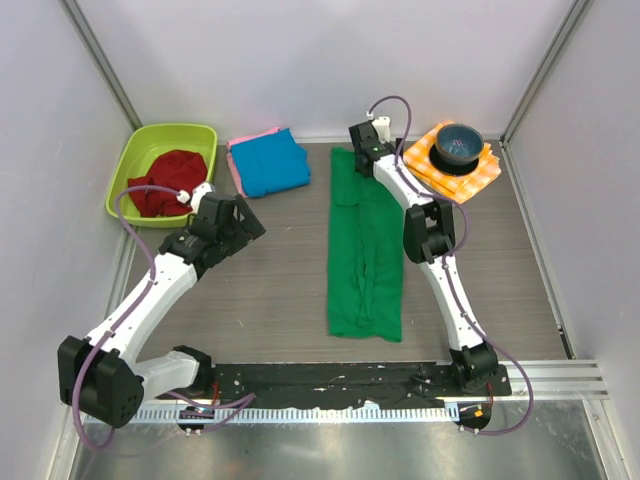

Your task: Fold and stack the t-shirts

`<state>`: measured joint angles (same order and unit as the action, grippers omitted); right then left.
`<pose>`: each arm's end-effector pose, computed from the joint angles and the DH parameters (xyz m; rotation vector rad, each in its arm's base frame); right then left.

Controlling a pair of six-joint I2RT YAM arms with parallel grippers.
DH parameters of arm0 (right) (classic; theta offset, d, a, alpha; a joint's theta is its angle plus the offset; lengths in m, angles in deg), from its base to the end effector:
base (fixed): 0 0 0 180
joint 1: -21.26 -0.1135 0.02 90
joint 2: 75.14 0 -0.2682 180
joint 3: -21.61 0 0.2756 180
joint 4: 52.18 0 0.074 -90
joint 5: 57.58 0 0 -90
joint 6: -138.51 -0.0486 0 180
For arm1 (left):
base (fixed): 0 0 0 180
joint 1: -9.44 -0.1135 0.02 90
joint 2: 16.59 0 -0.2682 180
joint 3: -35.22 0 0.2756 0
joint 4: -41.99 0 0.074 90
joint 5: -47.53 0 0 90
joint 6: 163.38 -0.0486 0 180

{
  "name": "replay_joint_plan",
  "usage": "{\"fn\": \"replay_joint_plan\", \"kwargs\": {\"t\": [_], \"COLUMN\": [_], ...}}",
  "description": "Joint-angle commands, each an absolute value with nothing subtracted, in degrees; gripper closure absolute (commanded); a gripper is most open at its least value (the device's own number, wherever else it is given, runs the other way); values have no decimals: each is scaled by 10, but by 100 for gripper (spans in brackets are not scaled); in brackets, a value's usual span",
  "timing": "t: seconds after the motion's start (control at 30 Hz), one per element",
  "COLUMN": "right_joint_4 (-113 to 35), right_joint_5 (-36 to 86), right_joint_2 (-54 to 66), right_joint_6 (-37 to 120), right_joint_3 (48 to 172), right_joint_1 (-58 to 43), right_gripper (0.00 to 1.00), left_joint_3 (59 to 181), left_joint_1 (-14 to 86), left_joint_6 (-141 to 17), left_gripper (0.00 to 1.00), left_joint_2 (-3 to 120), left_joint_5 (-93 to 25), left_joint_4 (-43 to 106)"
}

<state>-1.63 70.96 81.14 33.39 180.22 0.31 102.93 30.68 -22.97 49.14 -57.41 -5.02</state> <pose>0.5857 0.1918 0.1491 0.1825 2.2273 -0.4746 0.2568 -0.0864 0.2819 -0.7127 2.2344 -0.3184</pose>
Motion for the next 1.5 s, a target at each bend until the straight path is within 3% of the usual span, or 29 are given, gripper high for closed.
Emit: {"fn": "replay_joint_plan", "kwargs": {"t": [0.0, 0.17, 0.3, 0.53, 0.63, 0.93, 1.17, 1.47], "right_joint_4": [-66, -156, -96, -128, -87, 51, 79, 103], "right_joint_5": [681, 724, 662, 564, 540, 375, 287, 240], "right_joint_2": [773, 553, 386, 20, -123, -411, -473, -517], "right_joint_6": [357, 399, 340, 206, 151, 11, -37, -55], "right_joint_3": [1803, 1643, 1515, 966, 832, 676, 624, 558], "right_joint_1": [3, -20, -30, -34, -39, -57, -57, -57], "right_gripper": [1, 1, 1, 5, 9, 14, 16, 17], "left_joint_3": [1009, 976, 956, 909, 882, 808, 760, 754], "left_joint_1": [304, 316, 356, 474, 514, 590, 611, 618], "left_joint_6": [-213, -213, -221, -189, -171, -100, -51, -28], "left_gripper": [0, 0, 0, 0, 0, 0, 4, 11], "left_joint_2": [490, 495, 518, 571, 565, 566, 628, 702], "left_joint_5": [-527, -465, -444, -392, -375, -322, -288, -272], "left_joint_4": [43, 85, 100, 146, 165, 254, 380, 432]}}
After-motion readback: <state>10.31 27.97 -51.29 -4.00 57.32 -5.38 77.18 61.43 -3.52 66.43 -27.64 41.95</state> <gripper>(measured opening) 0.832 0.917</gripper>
